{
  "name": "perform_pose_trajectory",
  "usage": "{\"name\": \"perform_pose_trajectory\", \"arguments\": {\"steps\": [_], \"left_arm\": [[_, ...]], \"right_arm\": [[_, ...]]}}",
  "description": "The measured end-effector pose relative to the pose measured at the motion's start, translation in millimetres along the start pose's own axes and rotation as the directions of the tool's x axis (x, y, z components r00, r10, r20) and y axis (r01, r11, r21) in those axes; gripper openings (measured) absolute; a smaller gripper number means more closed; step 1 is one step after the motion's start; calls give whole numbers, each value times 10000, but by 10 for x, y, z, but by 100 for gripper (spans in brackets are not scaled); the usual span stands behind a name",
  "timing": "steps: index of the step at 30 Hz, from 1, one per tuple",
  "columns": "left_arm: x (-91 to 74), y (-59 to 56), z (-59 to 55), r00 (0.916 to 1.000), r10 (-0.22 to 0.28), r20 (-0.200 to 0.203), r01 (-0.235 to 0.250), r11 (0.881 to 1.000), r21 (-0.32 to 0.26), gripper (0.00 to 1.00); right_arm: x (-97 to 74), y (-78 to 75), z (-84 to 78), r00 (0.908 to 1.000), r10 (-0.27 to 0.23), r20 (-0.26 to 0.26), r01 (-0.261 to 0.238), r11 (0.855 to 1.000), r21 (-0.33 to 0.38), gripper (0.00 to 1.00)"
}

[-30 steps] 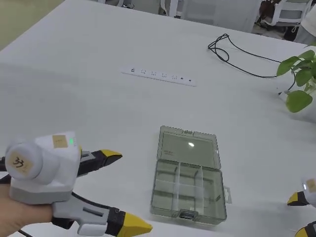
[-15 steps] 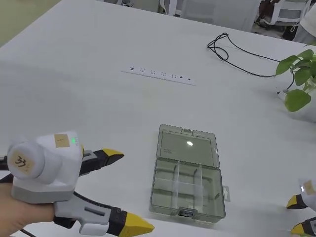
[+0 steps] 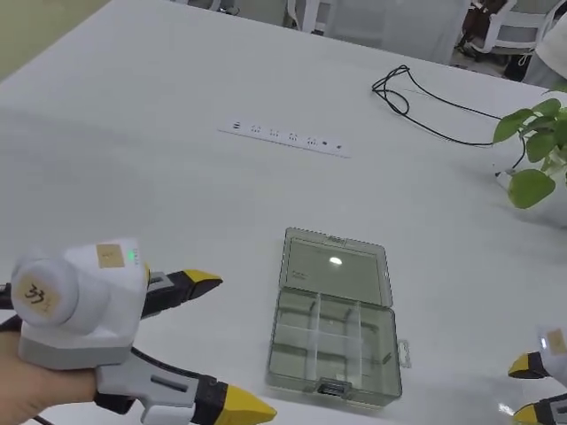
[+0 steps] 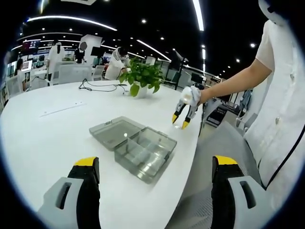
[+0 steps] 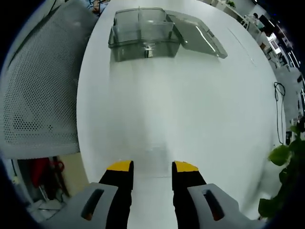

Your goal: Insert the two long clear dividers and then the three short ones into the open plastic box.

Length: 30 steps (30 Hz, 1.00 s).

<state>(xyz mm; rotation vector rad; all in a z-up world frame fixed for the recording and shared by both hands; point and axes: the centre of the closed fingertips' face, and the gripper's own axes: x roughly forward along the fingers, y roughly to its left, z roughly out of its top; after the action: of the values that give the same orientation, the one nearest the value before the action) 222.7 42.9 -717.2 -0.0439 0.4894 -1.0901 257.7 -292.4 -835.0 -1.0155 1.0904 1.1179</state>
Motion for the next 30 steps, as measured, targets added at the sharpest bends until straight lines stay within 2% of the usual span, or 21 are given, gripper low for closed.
{"name": "perform_pose_trajectory", "arguments": {"steps": [5, 12, 15, 16, 19, 22, 25, 30], "left_arm": [[24, 29, 60, 9998, 61, 184, -60, 9999, -89, 100], [79, 25, 165, 9990, 39, 436, -31, 9998, -174, 100], [107, 27, 214, 9985, -4, 539, 24, 9993, -364, 99], [115, 24, 226, 9985, -16, 554, 37, 9992, -392, 98], [153, -3, 294, 9980, -18, 624, 44, 9992, -410, 97], [190, -33, 329, 9984, -105, 557, 138, 9982, -580, 92], [233, -108, 379, 9981, -279, 558, 320, 9968, -735, 88], [324, -245, 401, 9972, -582, 462, 628, 9925, -1052, 81]], "right_arm": [[-179, 10, 301, 9971, -466, 609, 476, 9988, -145, 33], [-463, 52, 810, 9798, -1018, 1719, 1087, 9936, -313, 33], [-613, 95, 1076, 9650, -1212, 2326, 1301, 9912, -231, 33], [-630, 100, 1104, 9633, -1233, 2385, 1328, 9909, -240, 33], [-754, 151, 1338, 9474, -1388, 2885, 1508, 9884, -196, 33], [-843, 236, 1522, 9348, -1390, 3269, 1568, 9872, -285, 33], [-929, 319, 1676, 9242, -1436, 3539, 1699, 9845, -443, 33], [-1071, 458, 1936, 9004, -1496, 4086, 1821, 9824, -416, 33]]}}
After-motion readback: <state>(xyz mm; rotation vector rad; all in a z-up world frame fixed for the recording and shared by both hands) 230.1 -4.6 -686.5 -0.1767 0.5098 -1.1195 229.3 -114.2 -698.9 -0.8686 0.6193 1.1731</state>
